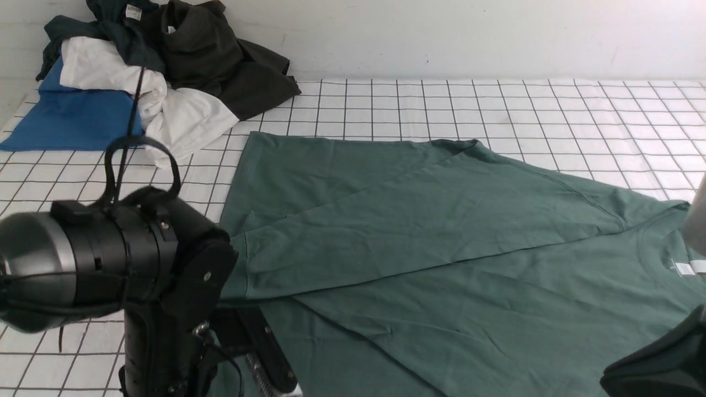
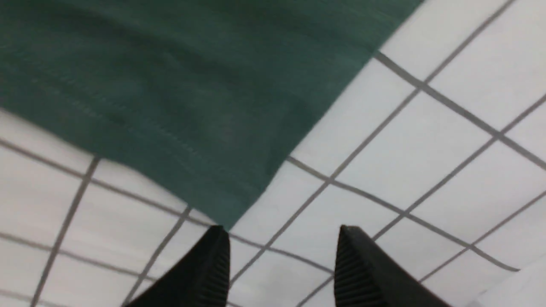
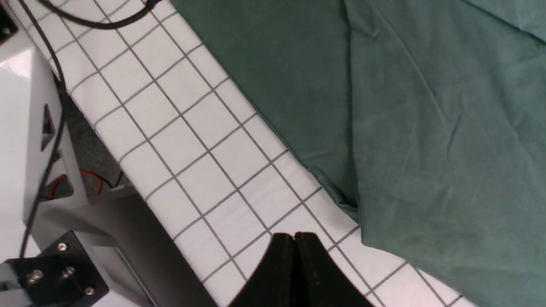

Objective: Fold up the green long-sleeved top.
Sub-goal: Use both arms simultaneously to clamp the lower edge of the clothing fabric

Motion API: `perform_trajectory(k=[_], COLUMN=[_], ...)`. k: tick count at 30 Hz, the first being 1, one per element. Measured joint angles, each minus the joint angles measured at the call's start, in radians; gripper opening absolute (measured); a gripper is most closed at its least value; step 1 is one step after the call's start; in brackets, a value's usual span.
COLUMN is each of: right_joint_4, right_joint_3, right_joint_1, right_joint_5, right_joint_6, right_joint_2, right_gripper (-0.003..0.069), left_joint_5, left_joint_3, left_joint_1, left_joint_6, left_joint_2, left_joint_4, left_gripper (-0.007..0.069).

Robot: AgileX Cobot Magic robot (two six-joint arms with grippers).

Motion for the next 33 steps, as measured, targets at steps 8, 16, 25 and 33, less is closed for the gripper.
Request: perform_trajectory(k=[8,16,25,33], right_joint_4=[-0.048,-0.048,-0.053,-0.140], right_joint_3=[0.000,0.000,0.000,0.000], right_joint_1=[0.000,0.000,0.000,0.000], right_joint_5=[0.000,0.000,0.000,0.000], right_joint_6=[-0.001,-0.001,-0.001,-0.025], right_joint_2=[0.000,0.000,0.000,0.000], right_gripper=[-0.0014,-0.0014,-0.0014,-0.0014], left_joint_5=[-0.198,-0.253,-0.262,-0.217], left_joint_3=[0.081,0.080,0.078,0.046], left_joint_1=[0.000,0.001,0.001,0.001], left_joint_6=[0.247,0.267,0.229,0.175], left_joint_2=[0.013,0.056,0.056,0.047], left_joint_4=[-0.015,0.024,0.036,0.042], left_gripper=[0.0316,0.0306,0.0127,0.0003])
